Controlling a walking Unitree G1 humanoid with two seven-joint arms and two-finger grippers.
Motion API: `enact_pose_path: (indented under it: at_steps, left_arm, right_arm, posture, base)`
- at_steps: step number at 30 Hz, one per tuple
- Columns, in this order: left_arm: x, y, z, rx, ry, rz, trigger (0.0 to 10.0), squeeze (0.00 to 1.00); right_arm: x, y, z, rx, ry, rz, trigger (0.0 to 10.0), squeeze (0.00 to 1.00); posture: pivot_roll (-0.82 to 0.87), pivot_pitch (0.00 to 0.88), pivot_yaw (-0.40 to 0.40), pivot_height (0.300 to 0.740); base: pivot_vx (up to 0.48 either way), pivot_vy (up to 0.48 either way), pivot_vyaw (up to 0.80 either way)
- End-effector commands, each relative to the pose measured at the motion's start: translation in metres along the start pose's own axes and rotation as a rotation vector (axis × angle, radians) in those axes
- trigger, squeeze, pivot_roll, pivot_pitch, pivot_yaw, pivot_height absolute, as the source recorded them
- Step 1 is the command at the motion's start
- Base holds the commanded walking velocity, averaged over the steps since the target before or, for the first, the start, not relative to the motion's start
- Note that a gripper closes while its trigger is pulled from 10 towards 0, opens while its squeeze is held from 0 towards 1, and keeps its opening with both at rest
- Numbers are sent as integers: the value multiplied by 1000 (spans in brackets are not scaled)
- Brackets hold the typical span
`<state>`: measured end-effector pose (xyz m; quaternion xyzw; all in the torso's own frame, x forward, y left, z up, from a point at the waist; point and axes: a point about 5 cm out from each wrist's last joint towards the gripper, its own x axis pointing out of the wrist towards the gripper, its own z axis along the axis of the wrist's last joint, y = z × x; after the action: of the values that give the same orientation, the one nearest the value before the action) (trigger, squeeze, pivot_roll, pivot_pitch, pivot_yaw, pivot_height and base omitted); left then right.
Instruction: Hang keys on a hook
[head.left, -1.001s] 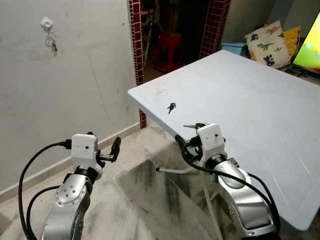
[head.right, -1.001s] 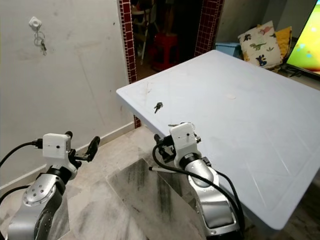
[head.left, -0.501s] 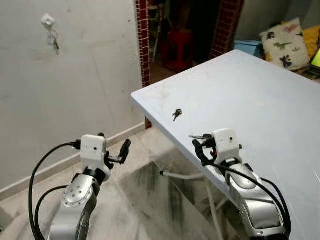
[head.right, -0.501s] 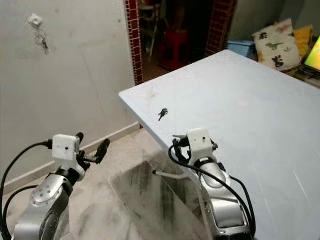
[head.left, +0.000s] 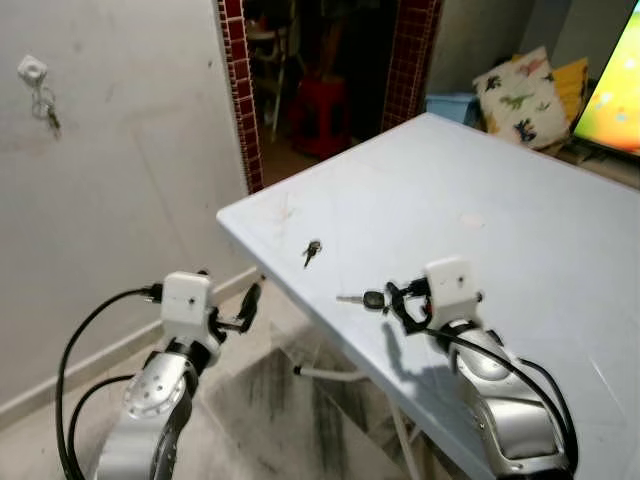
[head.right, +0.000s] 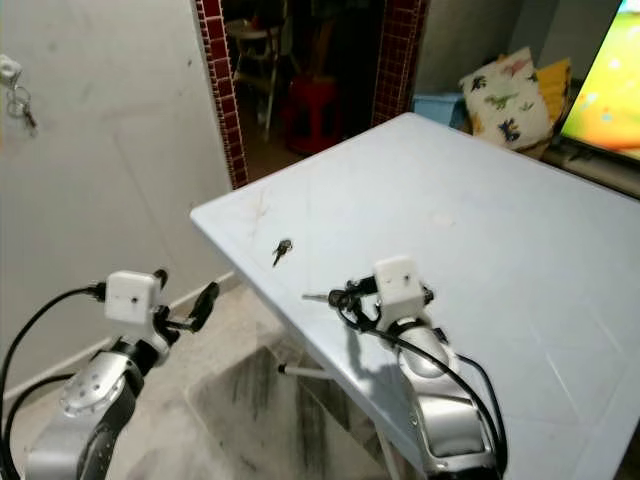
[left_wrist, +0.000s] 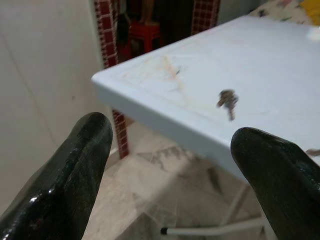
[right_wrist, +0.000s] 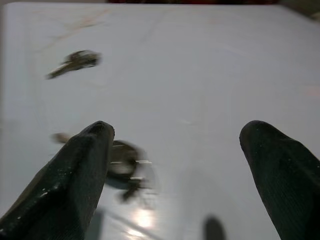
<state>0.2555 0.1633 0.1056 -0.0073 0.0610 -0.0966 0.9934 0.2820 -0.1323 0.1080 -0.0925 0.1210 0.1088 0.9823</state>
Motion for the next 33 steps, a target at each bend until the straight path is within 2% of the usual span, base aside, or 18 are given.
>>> enact_pose_path:
  at_steps: [1, 9, 10, 15, 21, 33]
  left_arm:
    - [-1, 2, 2, 15, -1, 11, 10000, 0]
    - [-2, -2, -2, -16, 38, -34, 10000, 0]
    - [-5, -10, 1, -7, 30, -109, 10000, 0]
    - [-9, -23, 2, 36, 39, -212, 10000, 0]
    - [-8, -24, 2, 56, 37, -200, 10000, 0]
    - [-7, -22, 3, 80, 42, -187, 10000, 0]
  right_arm:
    - [1, 1, 1, -4, 10, 10, 10000, 0]
    - [0, 3, -5, 6, 57, 32, 10000, 0]
    - [1, 0, -5, 13, 59, 18, 10000, 0]
    - [4, 0, -3, 23, 58, 30, 10000, 0]
    - [5, 1, -1, 25, 64, 39, 10000, 0]
    - [5, 2, -2, 31, 62, 42, 10000, 0]
  posture:
    - [71, 0, 16, 740]
    - [70, 0, 13, 740]
    - [71, 0, 11, 740]
    - [75, 0, 9, 740]
    - [71, 0, 6, 740]
    - [67, 0, 11, 740]
  base:
    - [0, 0, 0]
    - [0, 0, 0]
    - [0, 0, 0]
    - [0, 0, 0]
    - [0, 0, 0]
    - [0, 0, -710]
